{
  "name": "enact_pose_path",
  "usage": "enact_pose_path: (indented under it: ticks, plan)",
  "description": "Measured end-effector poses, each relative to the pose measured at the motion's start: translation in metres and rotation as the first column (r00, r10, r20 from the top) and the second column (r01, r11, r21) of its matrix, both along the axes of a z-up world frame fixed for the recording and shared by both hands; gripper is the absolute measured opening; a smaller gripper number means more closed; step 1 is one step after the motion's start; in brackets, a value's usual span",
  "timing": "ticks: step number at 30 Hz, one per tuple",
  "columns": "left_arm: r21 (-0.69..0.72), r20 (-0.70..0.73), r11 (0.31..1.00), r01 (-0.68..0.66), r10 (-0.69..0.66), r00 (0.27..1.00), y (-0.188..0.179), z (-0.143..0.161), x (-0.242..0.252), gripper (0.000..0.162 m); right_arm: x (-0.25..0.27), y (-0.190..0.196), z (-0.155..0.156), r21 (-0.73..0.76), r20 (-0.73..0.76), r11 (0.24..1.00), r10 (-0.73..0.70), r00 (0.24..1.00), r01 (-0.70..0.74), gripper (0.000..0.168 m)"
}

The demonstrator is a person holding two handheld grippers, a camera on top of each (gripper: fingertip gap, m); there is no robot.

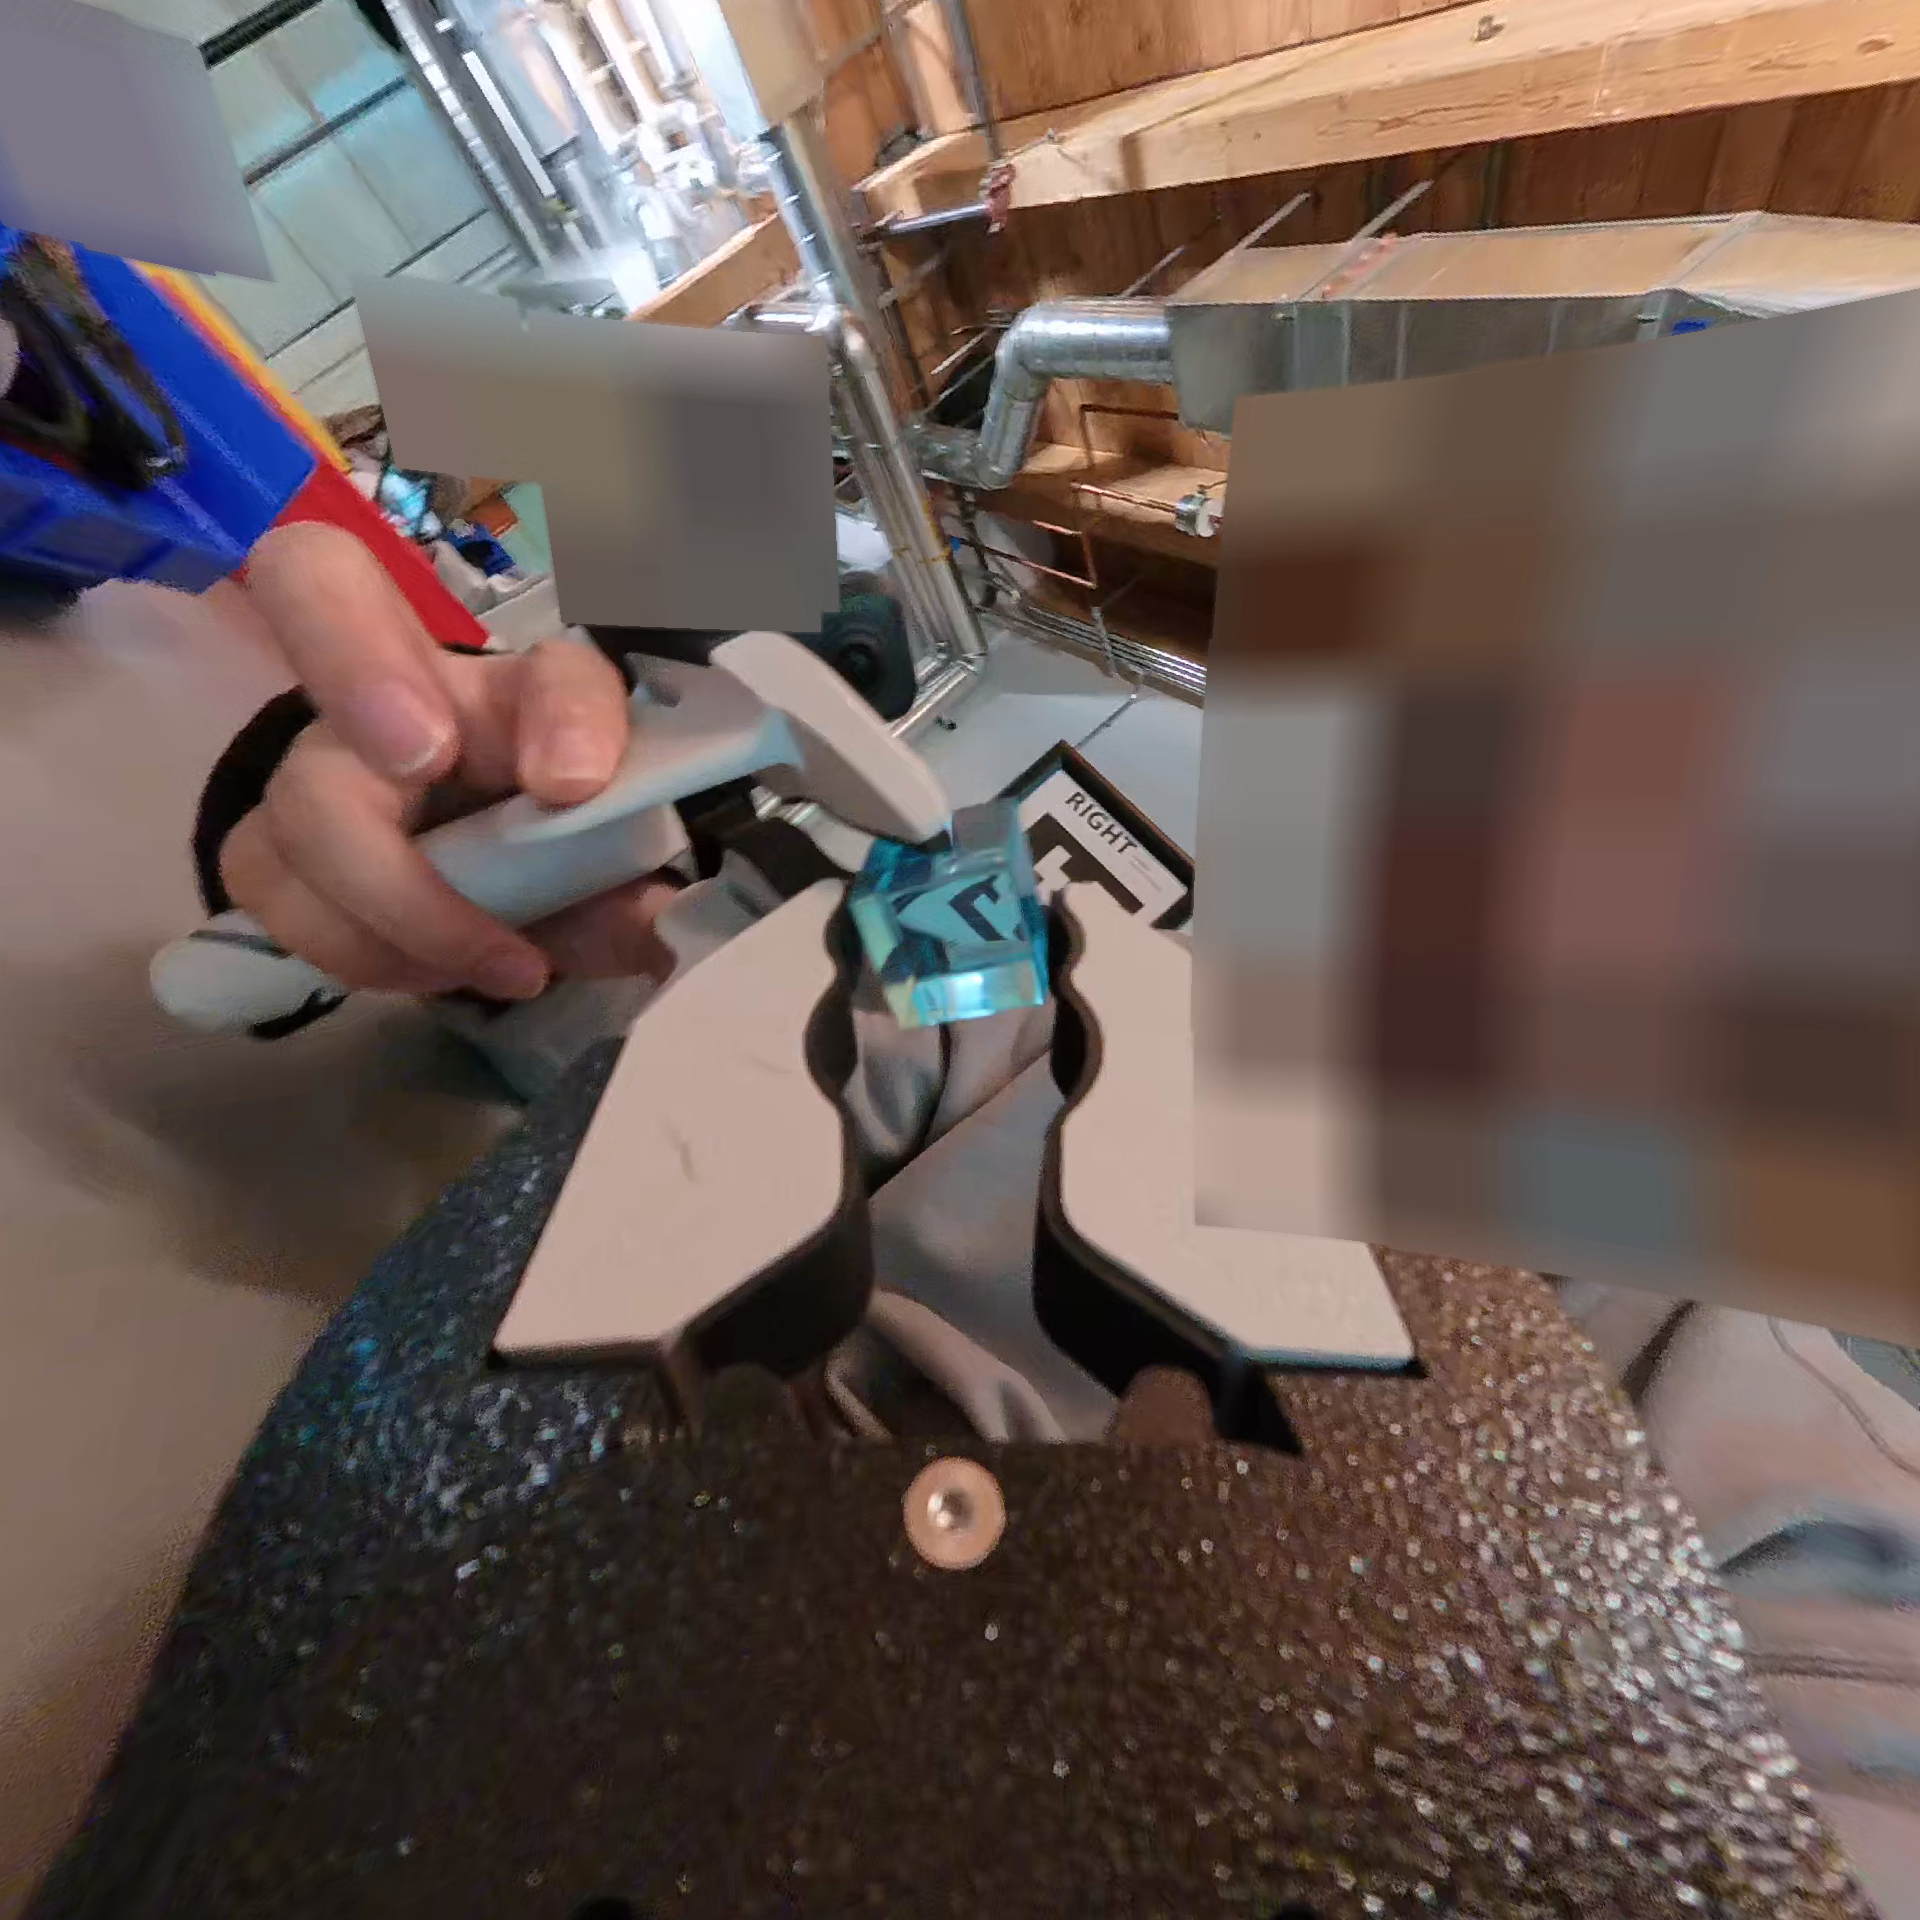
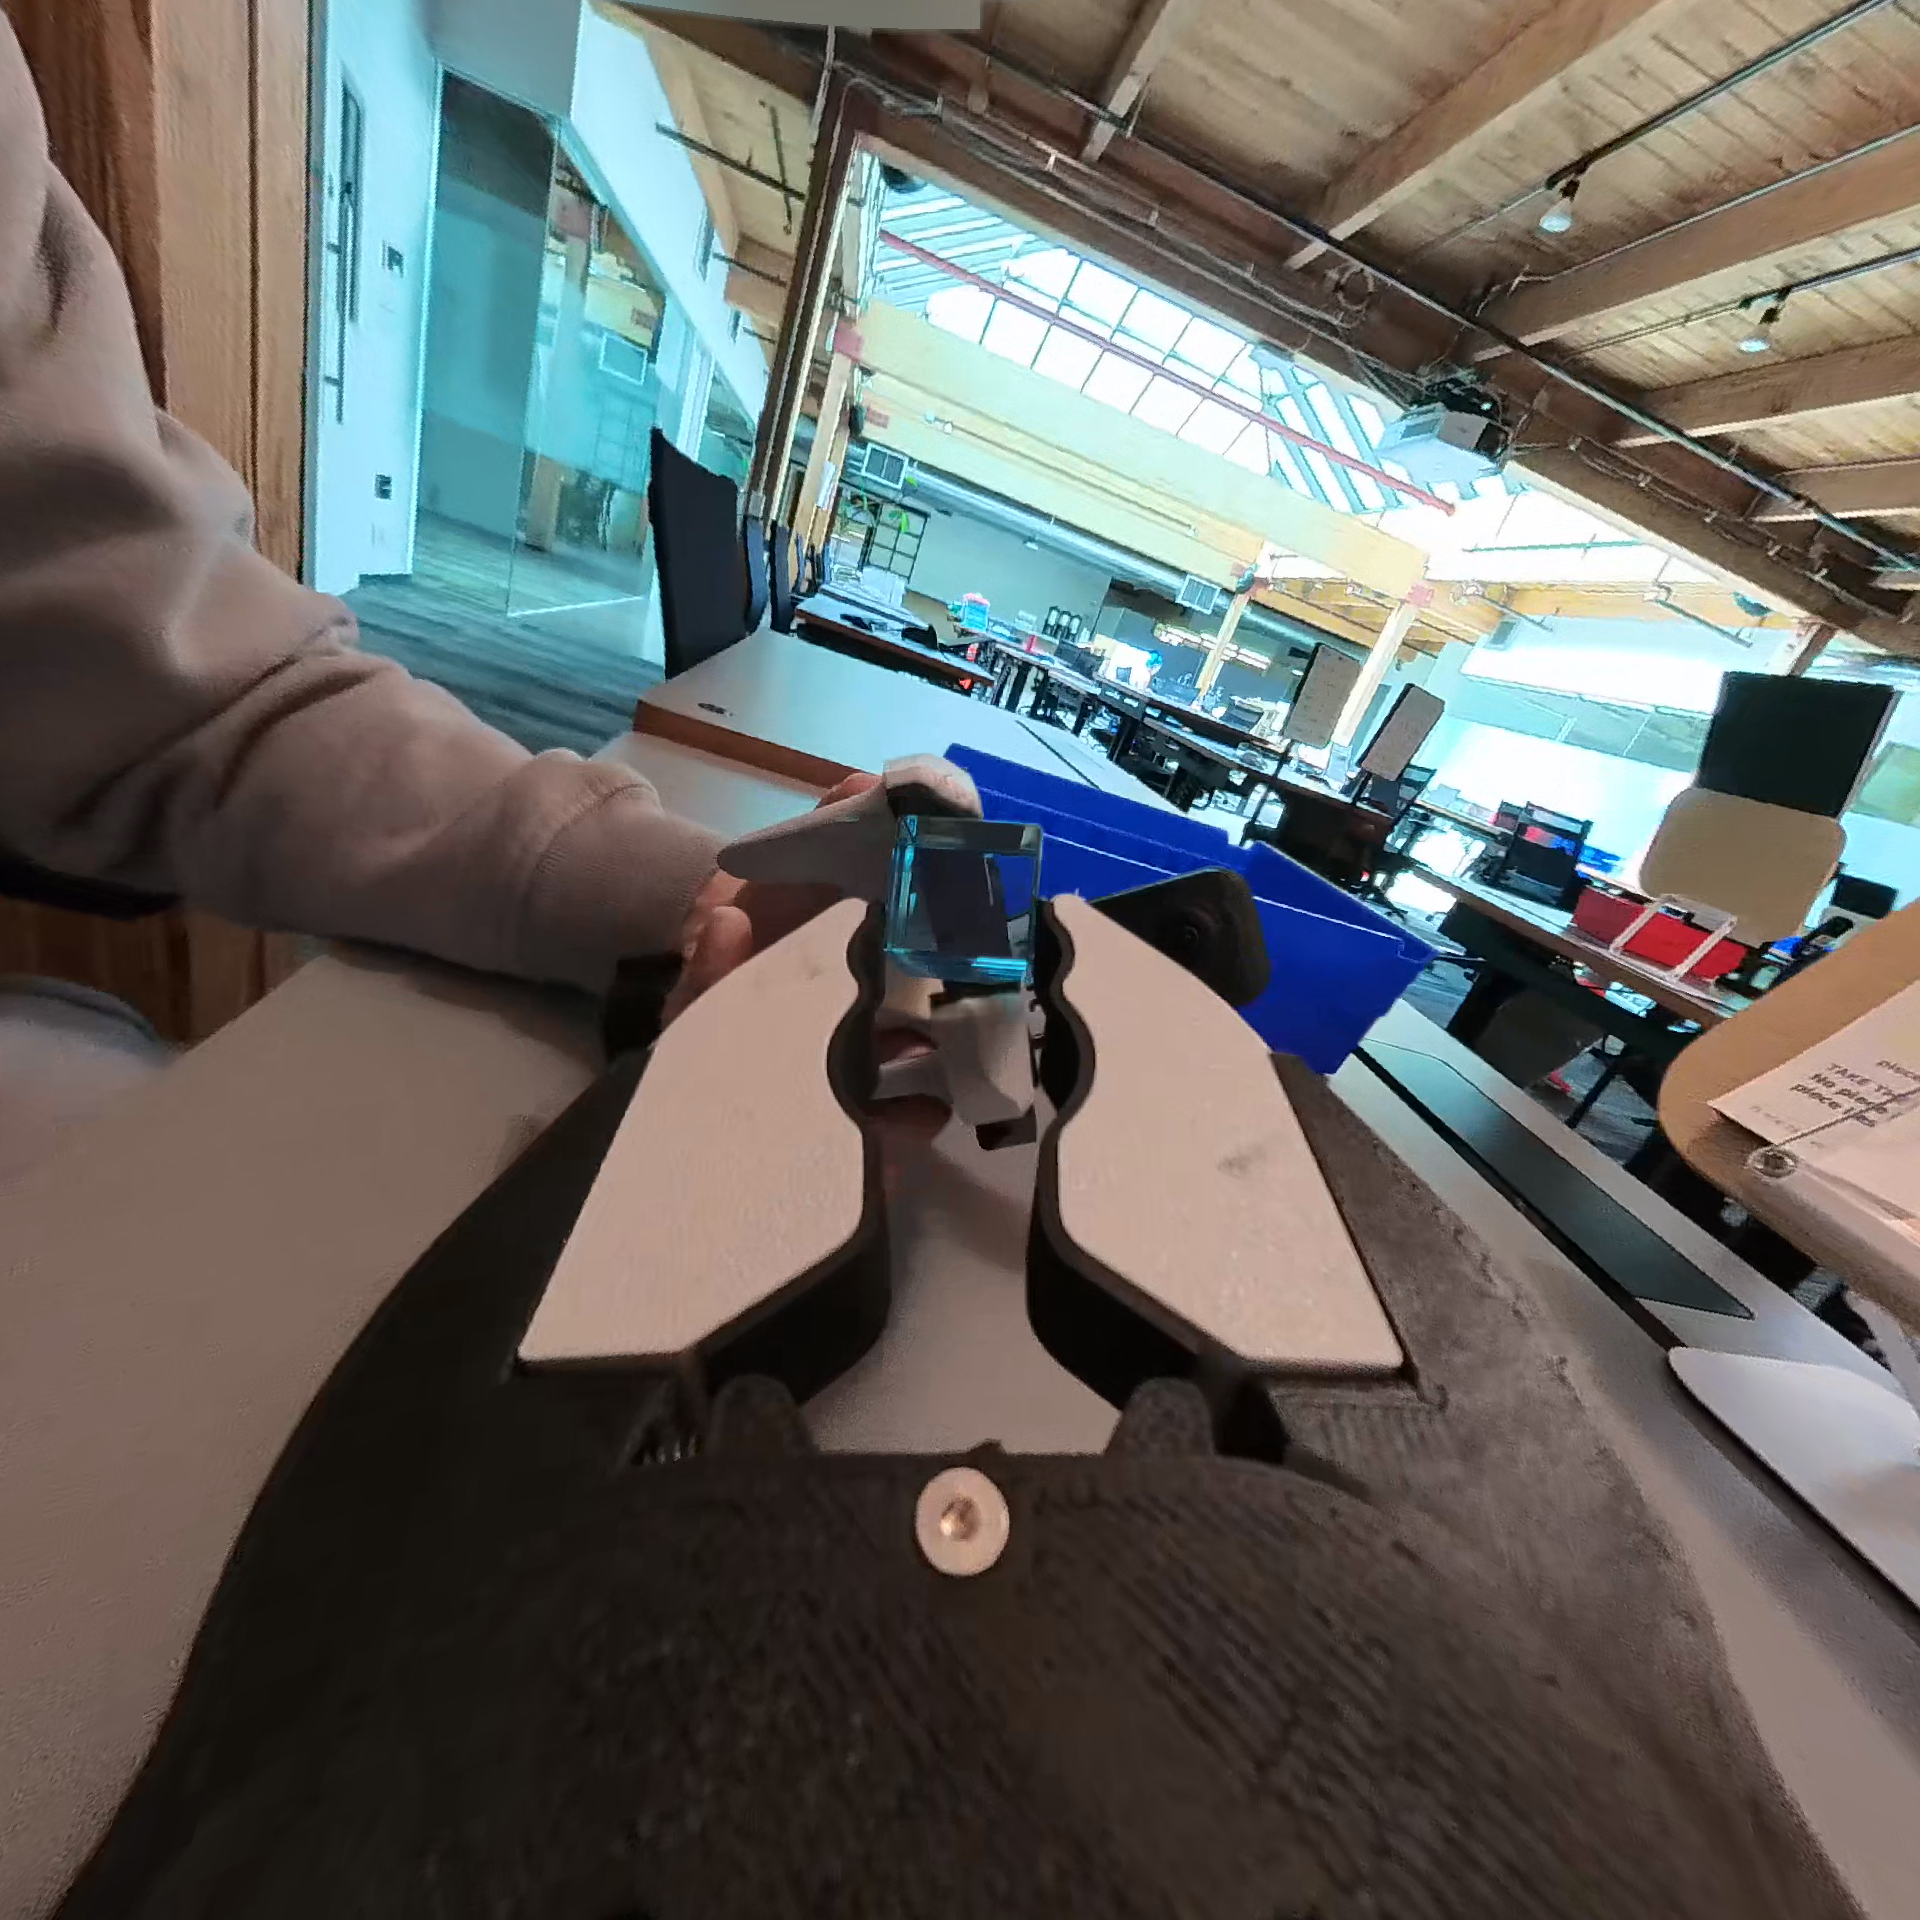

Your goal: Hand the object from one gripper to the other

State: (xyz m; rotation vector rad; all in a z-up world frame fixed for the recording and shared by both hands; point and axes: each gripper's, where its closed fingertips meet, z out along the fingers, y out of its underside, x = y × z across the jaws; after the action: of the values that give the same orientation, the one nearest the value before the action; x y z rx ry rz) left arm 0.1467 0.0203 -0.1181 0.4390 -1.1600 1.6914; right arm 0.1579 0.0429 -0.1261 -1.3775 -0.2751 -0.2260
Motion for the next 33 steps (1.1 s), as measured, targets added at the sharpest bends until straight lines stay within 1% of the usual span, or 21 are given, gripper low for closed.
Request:
enact_pose_path:
  ticks: [2, 4, 5, 6, 7, 8, 9, 11, 13, 14, 16, 17, 19, 20, 22, 24, 26, 29, 31, 32, 33]
  plan:
    - [0.004, 0.028, 0.998, -0.055, 0.055, 0.998, -0.001, 0.001, 0.004, 0.033, 0.005, -0.001, 0.000, -0.001, 0.000, 1.000, -0.031, 1.000, 0.031, 0.028]
    - [0.047, 0.117, 0.987, -0.154, 0.147, 0.982, -0.002, -0.005, 0.011, 0.031, 0.014, -0.002, -0.006, -0.029, -0.024, 0.997, -0.079, 0.997, 0.078, 0.028]
    - [0.083, 0.179, 0.970, -0.230, 0.212, 0.961, -0.002, -0.011, 0.017, 0.031, 0.018, -0.002, -0.007, -0.033, -0.052, 0.995, -0.099, 0.994, 0.098, 0.033]
    - [0.120, 0.253, 0.941, -0.317, 0.280, 0.926, -0.002, -0.017, 0.025, 0.030, 0.023, -0.002, -0.007, -0.029, -0.101, 0.993, -0.113, 0.988, 0.111, 0.049]
    - [0.150, 0.344, 0.900, -0.409, 0.340, 0.875, 0.000, -0.023, 0.033, 0.030, 0.027, -0.002, -0.007, -0.030, -0.164, 0.993, -0.116, 0.980, 0.112, 0.060]
    - [0.171, 0.454, 0.844, -0.508, 0.390, 0.801, 0.003, -0.030, 0.042, 0.029, 0.029, -0.001, -0.007, -0.037, -0.233, 0.994, -0.105, 0.967, 0.100, 0.064]
    - [0.169, 0.576, 0.771, -0.613, 0.428, 0.697, 0.008, -0.035, 0.051, 0.030, 0.030, 0.000, -0.008, -0.040, -0.306, 0.996, -0.087, 0.948, 0.078, 0.067]
    - [0.080, 0.787, 0.637, -0.767, 0.431, 0.440, 0.016, -0.036, 0.062, 0.030, 0.030, 0.003, -0.011, -0.048, -0.457, 0.999, -0.029, 0.889, 0.008, 0.071]
    - [-0.053, 0.910, 0.555, -0.830, 0.370, 0.189, 0.018, -0.032, 0.064, 0.029, 0.028, 0.007, -0.016, -0.056, -0.601, 0.995, 0.028, 0.799, -0.077, 0.071]
    - [-0.110, 0.938, 0.535, -0.838, 0.334, 0.090, 0.017, -0.030, 0.063, 0.030, 0.026, 0.008, -0.018, -0.048, -0.657, 0.992, 0.053, 0.752, -0.113, 0.070]
    - [-0.196, 0.963, 0.534, -0.822, 0.265, -0.057, 0.012, -0.029, 0.057, 0.029, 0.025, 0.009, -0.019, -0.011, -0.744, 0.986, 0.104, 0.660, -0.168, 0.065]
    - [-0.232, 0.965, 0.541, -0.808, 0.233, -0.121, 0.009, -0.029, 0.053, 0.029, 0.024, 0.009, -0.018, 0.013, -0.778, 0.981, 0.131, 0.614, -0.192, 0.062]
    - [-0.274, 0.962, 0.561, -0.781, 0.162, -0.221, 0.004, -0.033, 0.048, 0.029, 0.022, 0.007, -0.016, 0.064, -0.830, 0.967, 0.189, 0.525, -0.246, 0.057]
    - [-0.286, 0.957, 0.570, -0.770, 0.134, -0.257, 0.002, -0.035, 0.046, 0.029, 0.020, 0.007, -0.016, 0.081, -0.845, 0.959, 0.211, 0.491, -0.272, 0.053]
    - [-0.306, 0.948, 0.581, -0.754, 0.111, -0.298, -0.002, -0.037, 0.042, 0.029, 0.016, 0.008, -0.021, 0.067, -0.861, 0.949, 0.211, 0.463, -0.308, 0.044]
    - [-0.317, 0.941, 0.584, -0.748, 0.097, -0.323, -0.003, -0.037, 0.041, 0.029, 0.010, 0.010, -0.029, 0.022, -0.858, 0.940, 0.192, 0.476, -0.339, 0.044]
    - [-0.329, 0.928, 0.579, -0.746, 0.052, -0.368, -0.002, -0.040, 0.043, 0.028, 0.006, 0.011, -0.028, 0.014, -0.845, 0.934, 0.202, 0.494, -0.358, 0.031]
    - [-0.338, 0.918, 0.569, -0.749, 0.025, -0.396, -0.001, -0.040, 0.045, 0.028, 0.007, 0.011, -0.030, -0.038, -0.817, 0.936, 0.173, 0.550, -0.351, 0.031]
    - [-0.341, 0.917, 0.537, -0.772, 0.011, -0.398, 0.001, -0.040, 0.048, 0.027, 0.010, 0.012, -0.030, -0.079, -0.766, 0.950, 0.136, 0.629, -0.302, 0.030]
    - [-0.351, 0.915, 0.519, -0.779, 0.016, -0.402, 0.001, -0.039, 0.049, 0.029, 0.014, 0.012, -0.027, -0.084, -0.740, 0.961, 0.116, 0.663, -0.263, 0.030]
    - [-0.368, 0.912, 0.500, -0.784, 0.028, -0.410, 0.002, -0.037, 0.050, 0.038, 0.020, 0.010, -0.021, -0.073, -0.722, 0.974, 0.096, 0.685, -0.213, 0.030]
